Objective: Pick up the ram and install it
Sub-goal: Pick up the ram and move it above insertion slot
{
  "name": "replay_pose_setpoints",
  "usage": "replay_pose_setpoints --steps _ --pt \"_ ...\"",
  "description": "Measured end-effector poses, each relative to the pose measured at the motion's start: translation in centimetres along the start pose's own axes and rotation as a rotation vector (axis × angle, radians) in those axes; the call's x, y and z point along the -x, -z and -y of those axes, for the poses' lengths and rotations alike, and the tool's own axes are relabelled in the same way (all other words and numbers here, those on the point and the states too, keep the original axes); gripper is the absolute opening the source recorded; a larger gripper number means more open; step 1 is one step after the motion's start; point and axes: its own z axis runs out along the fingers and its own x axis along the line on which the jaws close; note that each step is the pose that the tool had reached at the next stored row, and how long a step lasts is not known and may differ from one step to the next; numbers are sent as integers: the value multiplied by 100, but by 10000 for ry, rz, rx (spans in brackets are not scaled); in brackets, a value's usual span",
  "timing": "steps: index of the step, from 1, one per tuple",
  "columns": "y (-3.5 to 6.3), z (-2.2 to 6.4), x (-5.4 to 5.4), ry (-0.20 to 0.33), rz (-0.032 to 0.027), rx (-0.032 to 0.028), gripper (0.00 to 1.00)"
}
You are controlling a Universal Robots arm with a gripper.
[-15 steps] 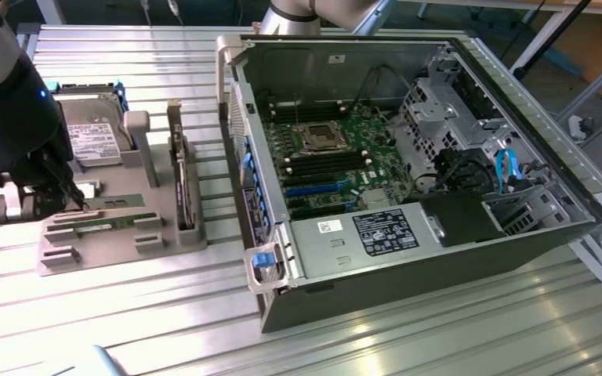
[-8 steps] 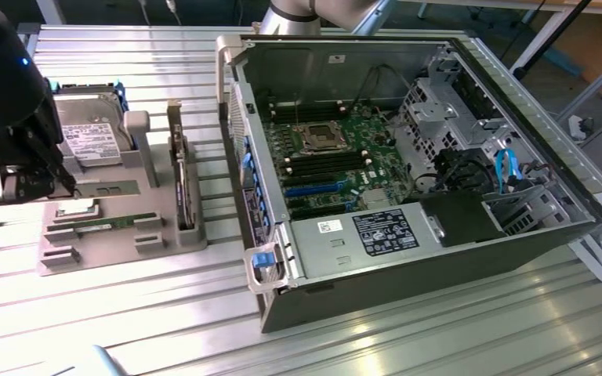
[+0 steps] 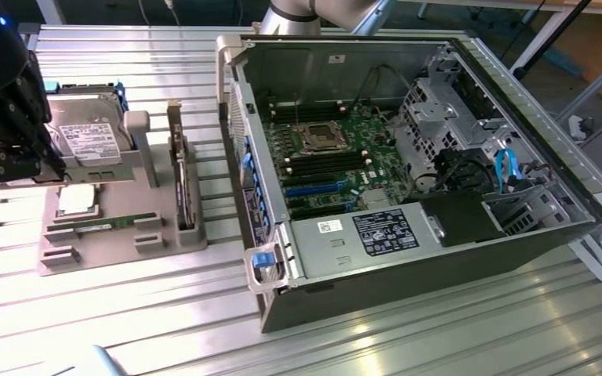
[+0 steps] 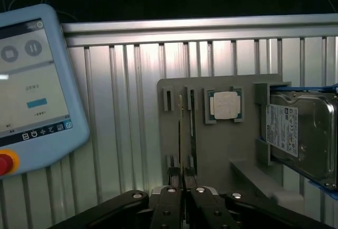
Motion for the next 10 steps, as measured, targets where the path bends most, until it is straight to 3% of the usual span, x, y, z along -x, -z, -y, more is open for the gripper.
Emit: replay_pose_setpoints --steps 4,10 --pt "125 4 6 0 0 -1 13" --pt "133 5 7 1 0 0 13"
